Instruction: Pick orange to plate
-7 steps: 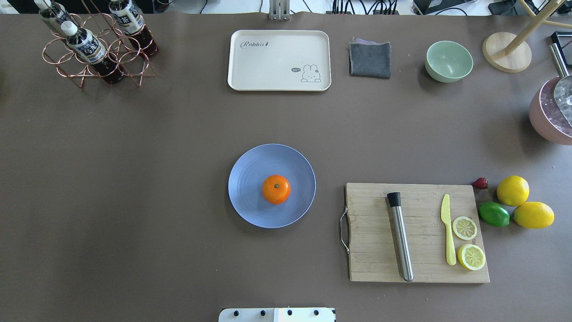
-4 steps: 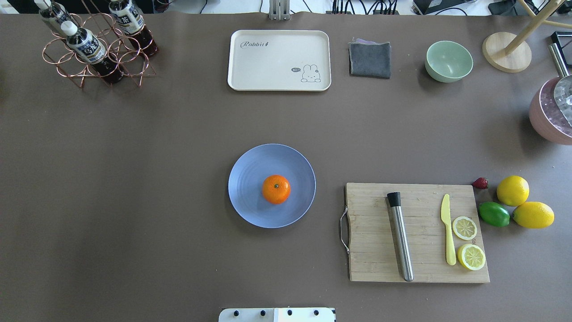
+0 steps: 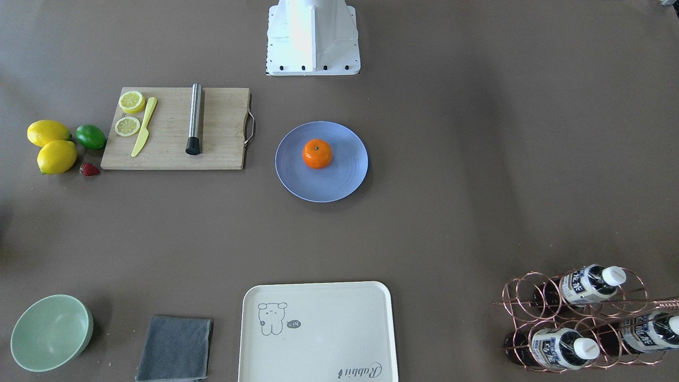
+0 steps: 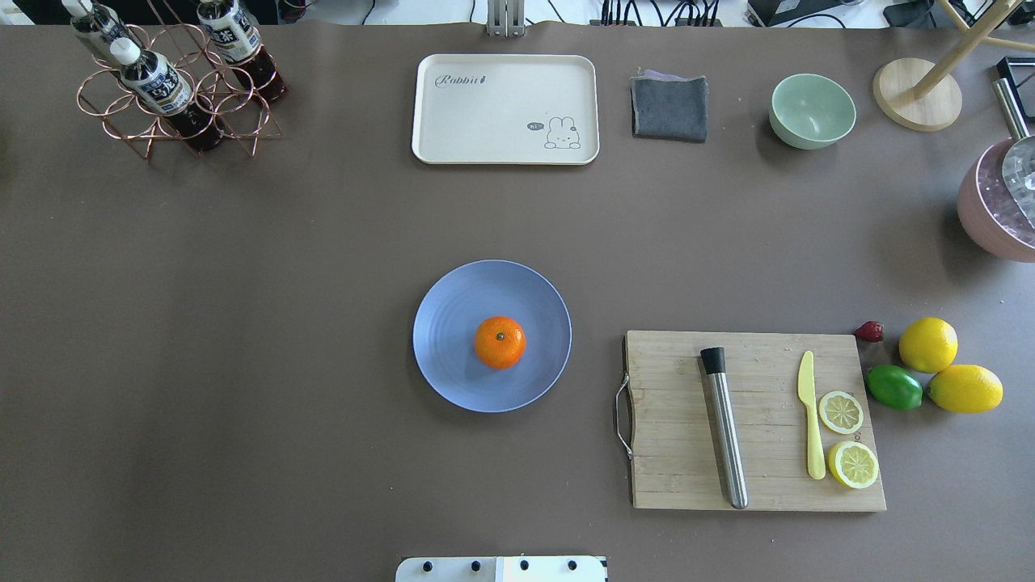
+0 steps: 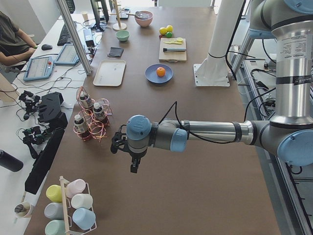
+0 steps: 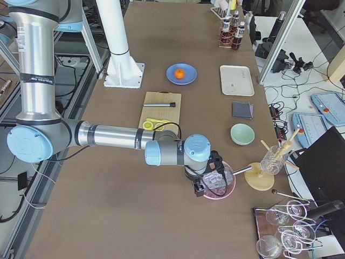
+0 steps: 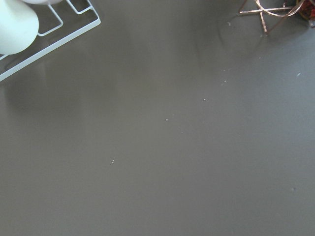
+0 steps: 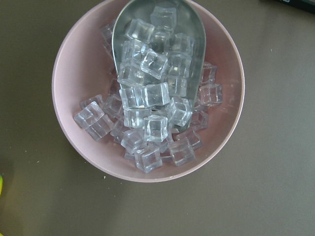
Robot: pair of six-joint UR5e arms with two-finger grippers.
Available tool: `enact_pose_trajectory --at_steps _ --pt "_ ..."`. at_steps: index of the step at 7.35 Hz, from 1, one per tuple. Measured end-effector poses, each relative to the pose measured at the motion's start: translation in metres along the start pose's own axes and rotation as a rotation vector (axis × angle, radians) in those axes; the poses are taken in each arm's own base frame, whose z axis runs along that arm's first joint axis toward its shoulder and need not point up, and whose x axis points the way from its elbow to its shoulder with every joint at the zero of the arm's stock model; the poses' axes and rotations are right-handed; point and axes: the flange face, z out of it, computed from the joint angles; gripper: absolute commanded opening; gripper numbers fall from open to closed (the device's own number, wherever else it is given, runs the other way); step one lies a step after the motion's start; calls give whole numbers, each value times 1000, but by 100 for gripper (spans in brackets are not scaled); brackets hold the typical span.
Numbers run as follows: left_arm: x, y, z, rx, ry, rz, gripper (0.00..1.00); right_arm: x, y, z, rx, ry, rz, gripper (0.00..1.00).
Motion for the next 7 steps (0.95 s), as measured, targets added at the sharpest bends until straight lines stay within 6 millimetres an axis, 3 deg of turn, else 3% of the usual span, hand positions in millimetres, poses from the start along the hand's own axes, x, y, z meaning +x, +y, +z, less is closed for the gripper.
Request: enact_pose_trajectory --at_steps 7 --pt "0 9 20 -99 -12 -53 97 -4 0 3 4 -35 38 100"
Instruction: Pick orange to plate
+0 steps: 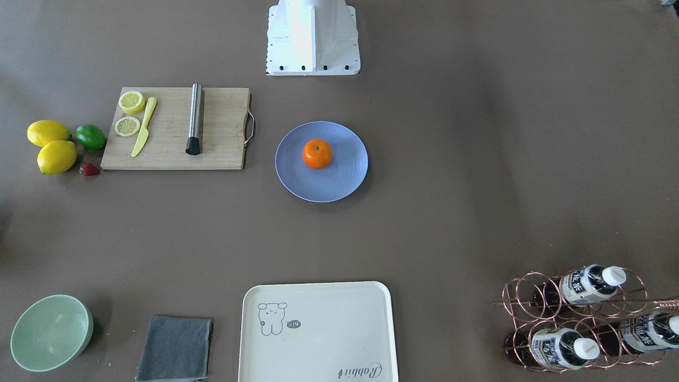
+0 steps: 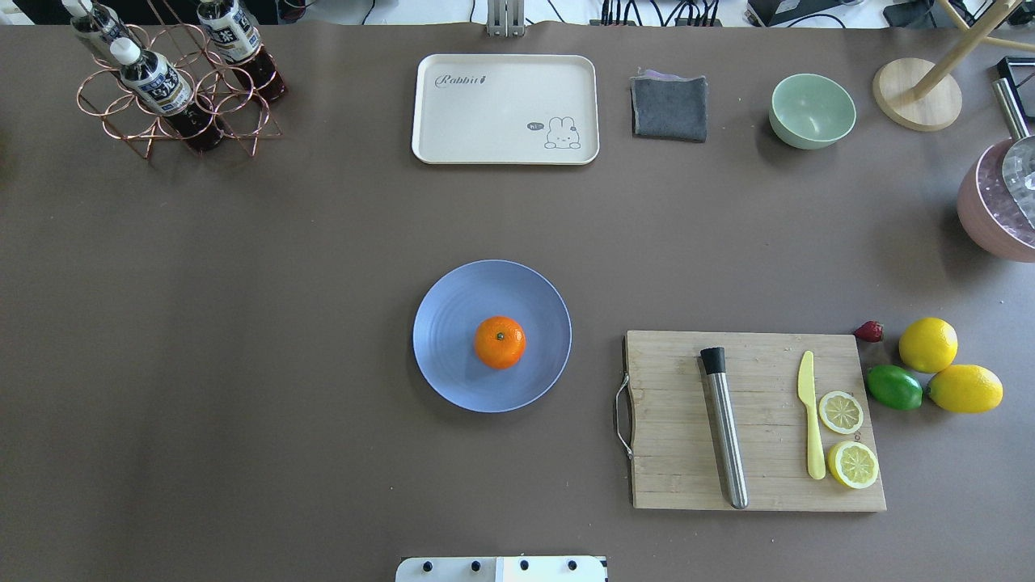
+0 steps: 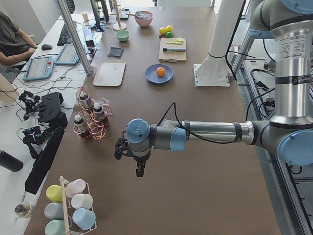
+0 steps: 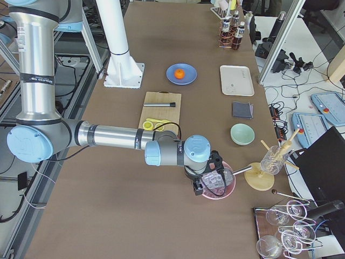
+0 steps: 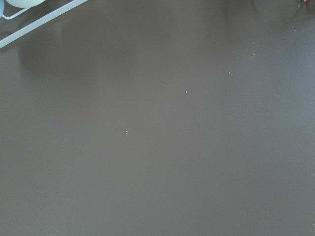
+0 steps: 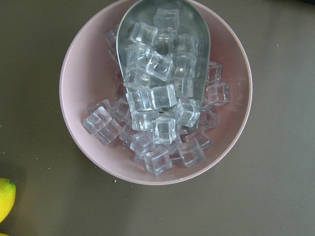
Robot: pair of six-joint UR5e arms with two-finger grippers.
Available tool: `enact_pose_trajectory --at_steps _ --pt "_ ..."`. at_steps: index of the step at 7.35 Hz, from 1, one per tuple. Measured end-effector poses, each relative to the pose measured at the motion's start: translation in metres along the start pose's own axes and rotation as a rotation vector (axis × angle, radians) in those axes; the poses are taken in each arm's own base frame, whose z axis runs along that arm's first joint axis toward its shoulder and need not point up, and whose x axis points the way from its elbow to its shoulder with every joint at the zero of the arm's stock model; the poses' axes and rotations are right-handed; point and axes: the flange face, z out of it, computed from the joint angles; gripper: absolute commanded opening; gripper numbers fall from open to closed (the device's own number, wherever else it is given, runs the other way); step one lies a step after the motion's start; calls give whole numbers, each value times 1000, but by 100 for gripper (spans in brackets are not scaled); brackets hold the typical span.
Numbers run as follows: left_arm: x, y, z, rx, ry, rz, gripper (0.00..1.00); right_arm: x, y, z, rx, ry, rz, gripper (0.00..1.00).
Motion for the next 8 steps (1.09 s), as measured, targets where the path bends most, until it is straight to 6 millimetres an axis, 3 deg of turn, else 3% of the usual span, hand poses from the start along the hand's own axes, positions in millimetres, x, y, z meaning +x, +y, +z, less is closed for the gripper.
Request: enact_pose_trajectory --at_steps 8 --pt "0 -1 2 -3 0 4 97 -18 -13 12 -25 2 -49 100"
